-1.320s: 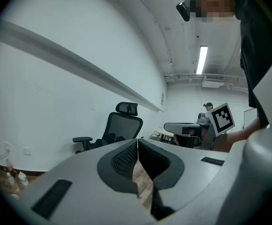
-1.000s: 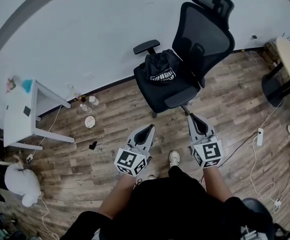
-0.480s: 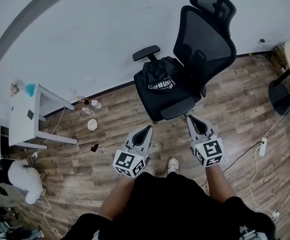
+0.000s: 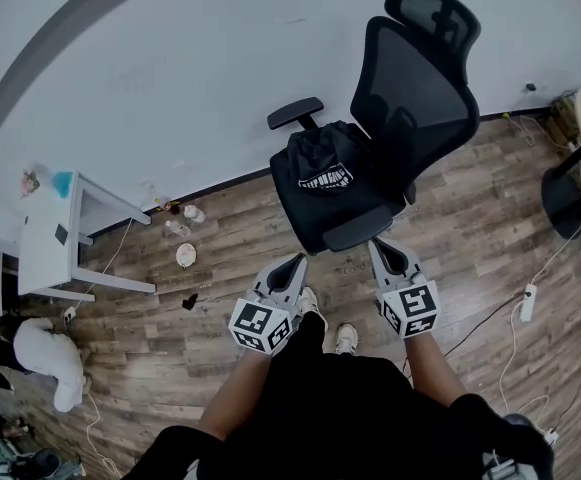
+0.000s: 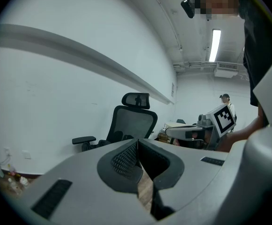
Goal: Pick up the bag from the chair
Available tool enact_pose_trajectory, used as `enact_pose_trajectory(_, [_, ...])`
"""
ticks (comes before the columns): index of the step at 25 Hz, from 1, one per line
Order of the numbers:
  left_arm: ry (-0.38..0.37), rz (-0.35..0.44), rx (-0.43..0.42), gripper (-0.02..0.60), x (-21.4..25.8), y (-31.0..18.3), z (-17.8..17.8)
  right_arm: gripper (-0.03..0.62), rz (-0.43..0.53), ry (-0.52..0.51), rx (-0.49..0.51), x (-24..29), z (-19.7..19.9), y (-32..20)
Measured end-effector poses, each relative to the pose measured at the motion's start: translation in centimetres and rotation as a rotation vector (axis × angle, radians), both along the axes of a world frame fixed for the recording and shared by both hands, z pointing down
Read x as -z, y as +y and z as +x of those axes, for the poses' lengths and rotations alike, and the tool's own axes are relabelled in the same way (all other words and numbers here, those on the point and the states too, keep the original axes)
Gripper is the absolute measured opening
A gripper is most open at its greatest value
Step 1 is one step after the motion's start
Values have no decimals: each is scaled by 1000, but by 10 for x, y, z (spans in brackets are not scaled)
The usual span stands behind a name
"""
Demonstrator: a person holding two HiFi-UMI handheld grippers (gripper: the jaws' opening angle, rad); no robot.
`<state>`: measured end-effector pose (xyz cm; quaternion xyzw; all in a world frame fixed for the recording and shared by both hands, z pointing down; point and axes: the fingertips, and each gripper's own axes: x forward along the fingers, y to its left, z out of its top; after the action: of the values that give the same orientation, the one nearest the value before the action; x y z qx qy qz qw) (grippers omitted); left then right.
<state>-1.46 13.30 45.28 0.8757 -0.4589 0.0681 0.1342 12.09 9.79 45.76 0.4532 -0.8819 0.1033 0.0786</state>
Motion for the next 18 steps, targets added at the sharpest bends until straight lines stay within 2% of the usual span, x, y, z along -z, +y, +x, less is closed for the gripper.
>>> enact_pose_trajectory(6, [17, 9, -17, 23, 1, -28, -11, 20, 6, 24, 16, 0, -25, -31])
enact_pose_trajectory(13, [32, -5, -7, 23, -8, -73, -45, 21, -17, 37, 21, -10, -68, -71])
enact_pose_trajectory(18, [68, -13, -14, 23, -11, -105, -66, 20, -36, 70, 23, -12, -93, -102])
